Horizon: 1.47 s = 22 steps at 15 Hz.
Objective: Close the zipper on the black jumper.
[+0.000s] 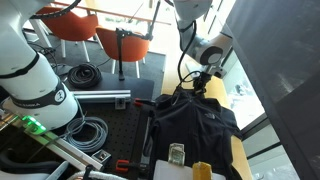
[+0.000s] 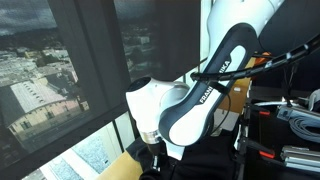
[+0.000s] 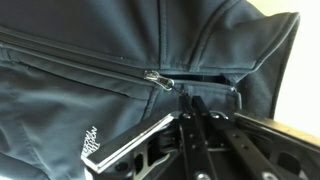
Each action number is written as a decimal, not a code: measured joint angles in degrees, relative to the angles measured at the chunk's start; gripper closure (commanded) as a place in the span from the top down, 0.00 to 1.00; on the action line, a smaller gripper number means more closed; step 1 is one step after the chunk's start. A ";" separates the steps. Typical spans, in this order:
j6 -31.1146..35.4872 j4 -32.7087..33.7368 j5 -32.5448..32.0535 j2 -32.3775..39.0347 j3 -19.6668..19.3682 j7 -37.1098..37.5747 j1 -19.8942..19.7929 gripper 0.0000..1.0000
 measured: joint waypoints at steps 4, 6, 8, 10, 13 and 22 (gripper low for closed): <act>-0.59 3.53 0.08 2.72 1.54 -0.08 -0.01 0.02; -0.64 4.95 0.21 3.77 2.52 -0.26 -0.03 0.02; -0.77 6.12 0.39 4.56 3.55 -0.78 -0.06 0.02; -0.80 7.30 0.53 5.24 4.58 -1.21 -0.11 0.02; -0.82 8.84 0.60 5.99 5.65 -2.06 -0.14 0.02; -0.83 9.81 0.62 6.29 6.53 -4.70 -0.65 0.05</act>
